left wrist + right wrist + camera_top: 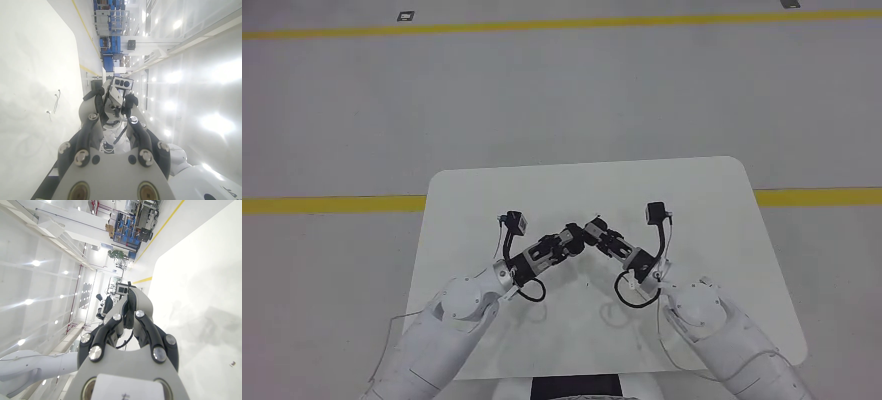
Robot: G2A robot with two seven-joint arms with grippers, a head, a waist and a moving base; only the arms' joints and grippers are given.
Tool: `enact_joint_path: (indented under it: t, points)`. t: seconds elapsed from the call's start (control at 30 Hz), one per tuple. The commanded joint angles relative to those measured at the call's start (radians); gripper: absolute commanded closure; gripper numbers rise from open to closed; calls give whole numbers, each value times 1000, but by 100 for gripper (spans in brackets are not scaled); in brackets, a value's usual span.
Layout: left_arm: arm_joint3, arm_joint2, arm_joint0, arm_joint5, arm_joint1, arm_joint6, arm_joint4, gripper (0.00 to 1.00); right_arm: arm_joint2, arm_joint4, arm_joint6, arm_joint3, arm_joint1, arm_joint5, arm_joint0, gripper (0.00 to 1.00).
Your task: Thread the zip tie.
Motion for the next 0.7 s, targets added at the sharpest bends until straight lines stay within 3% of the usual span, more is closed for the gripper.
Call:
enact_joint_path:
  t: [0.0,0.17,0.67]
  points:
    - [2,3,-2,0,0,0,-1,79,0,-3,1,1,-2,3,1,100]
    - [5,7,-5,1,1,1,-1,83,3,-14,0,4,-6,9,0,100]
    - [9,11,-8,-1,4,12,-3,82,20,-30,7,4,-14,18,-12,100]
